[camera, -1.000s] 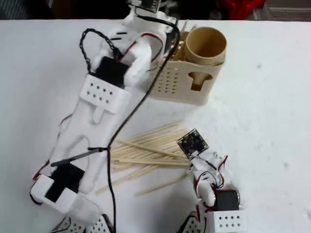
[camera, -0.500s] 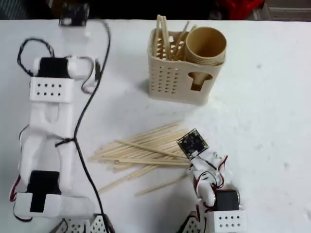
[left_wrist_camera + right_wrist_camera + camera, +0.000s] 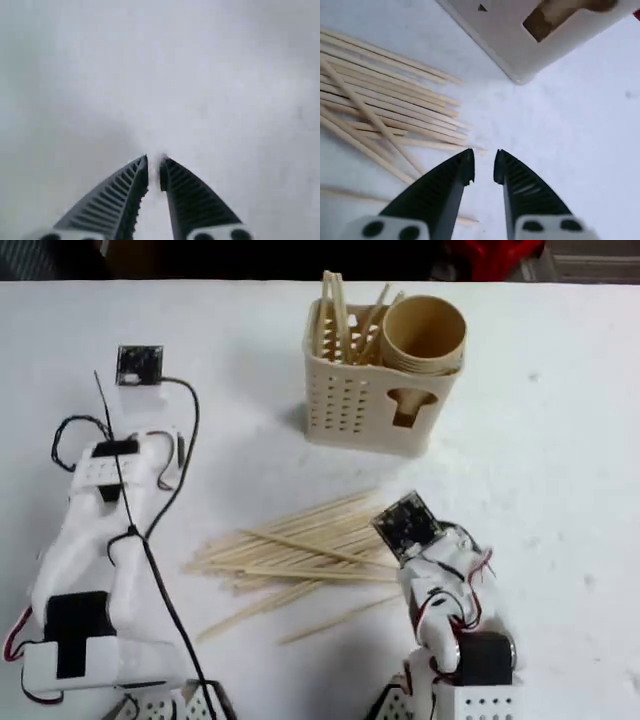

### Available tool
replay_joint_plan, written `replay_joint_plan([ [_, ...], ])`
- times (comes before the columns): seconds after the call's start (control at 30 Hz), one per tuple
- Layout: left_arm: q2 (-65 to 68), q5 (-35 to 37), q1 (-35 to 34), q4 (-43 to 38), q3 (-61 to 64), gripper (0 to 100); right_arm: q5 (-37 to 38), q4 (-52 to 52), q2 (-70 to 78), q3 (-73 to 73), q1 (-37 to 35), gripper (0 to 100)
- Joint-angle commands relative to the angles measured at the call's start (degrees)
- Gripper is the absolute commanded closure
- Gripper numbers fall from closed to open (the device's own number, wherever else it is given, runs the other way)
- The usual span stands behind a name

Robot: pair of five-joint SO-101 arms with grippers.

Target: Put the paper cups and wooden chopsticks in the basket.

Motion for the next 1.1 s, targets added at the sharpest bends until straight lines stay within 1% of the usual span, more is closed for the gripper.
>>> replay_joint_plan([
  [0.0, -2.4, -0.4, -1.7, -4.0, 0.3, 93, 0.4, 0.0, 18.9, -12.0, -8.8, 91.2],
  [0.07, -2.3, -0.4, -1.9, -4.0, 0.3, 93, 0.8, -0.6, 30.5, -18.3, -14.4, 90.9],
  [0.2, -2.3, -0.4, -1.9, -4.2, 0.7, 93, 0.9, -7.1, 50.1, -25.1, -23.4, 90.7],
  [0.3, -2.3, -0.4, -2.0, -4.3, 0.8, 93, 1.0, -11.8, 61.2, -28.0, -28.4, 90.6],
  [0.37, -2.3, -0.4, -2.0, -4.3, 0.9, 93, 1.3, -13.7, 67.3, -30.2, -30.4, 90.6],
  [0.5, -2.3, -0.4, -2.0, -4.3, 0.9, 93, 7.5, -14.5, 76.2, -33.7, -31.4, 90.6],
  [0.73, -2.3, -0.4, -2.0, -4.3, 0.8, 93, 8.3, -23.3, 84.4, -33.9, -28.6, 90.6],
  [1.07, -2.3, -0.4, -1.9, -4.3, 0.9, 93, 7.8, -23.6, 88.9, -34.0, -28.6, 91.1],
])
